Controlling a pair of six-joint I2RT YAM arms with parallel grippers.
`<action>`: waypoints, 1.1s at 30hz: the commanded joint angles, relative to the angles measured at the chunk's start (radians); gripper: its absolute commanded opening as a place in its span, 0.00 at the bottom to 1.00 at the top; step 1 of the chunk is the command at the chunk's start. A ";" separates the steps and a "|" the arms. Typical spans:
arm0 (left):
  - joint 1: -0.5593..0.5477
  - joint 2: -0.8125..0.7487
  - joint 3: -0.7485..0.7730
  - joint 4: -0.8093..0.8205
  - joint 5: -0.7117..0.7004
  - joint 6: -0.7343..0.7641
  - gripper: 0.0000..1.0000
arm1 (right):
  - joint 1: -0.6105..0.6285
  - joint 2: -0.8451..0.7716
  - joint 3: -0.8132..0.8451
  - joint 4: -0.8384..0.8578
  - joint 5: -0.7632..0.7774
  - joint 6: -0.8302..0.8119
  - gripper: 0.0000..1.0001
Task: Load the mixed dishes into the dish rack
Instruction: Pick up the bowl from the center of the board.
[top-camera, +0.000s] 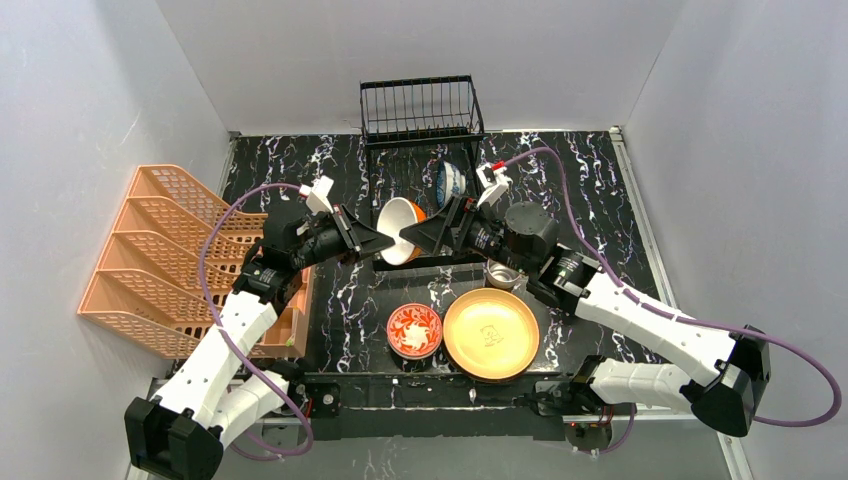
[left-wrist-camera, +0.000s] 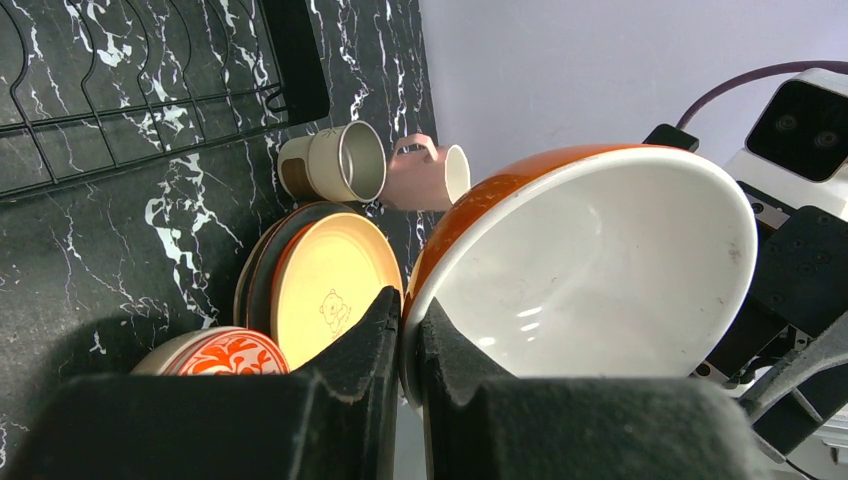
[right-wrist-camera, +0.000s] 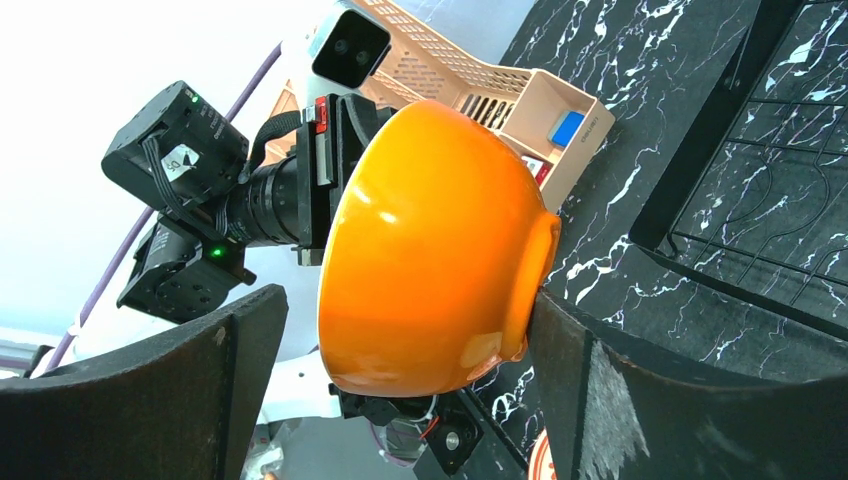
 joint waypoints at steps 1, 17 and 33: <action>0.005 -0.023 0.019 0.008 0.022 0.013 0.00 | 0.011 -0.030 0.041 0.061 0.016 -0.006 0.95; 0.005 -0.014 0.061 -0.045 0.015 0.062 0.00 | 0.015 -0.023 0.048 0.038 0.053 -0.008 0.59; 0.004 -0.011 0.083 -0.119 -0.024 0.090 0.39 | 0.017 -0.031 0.051 0.017 0.089 -0.004 0.01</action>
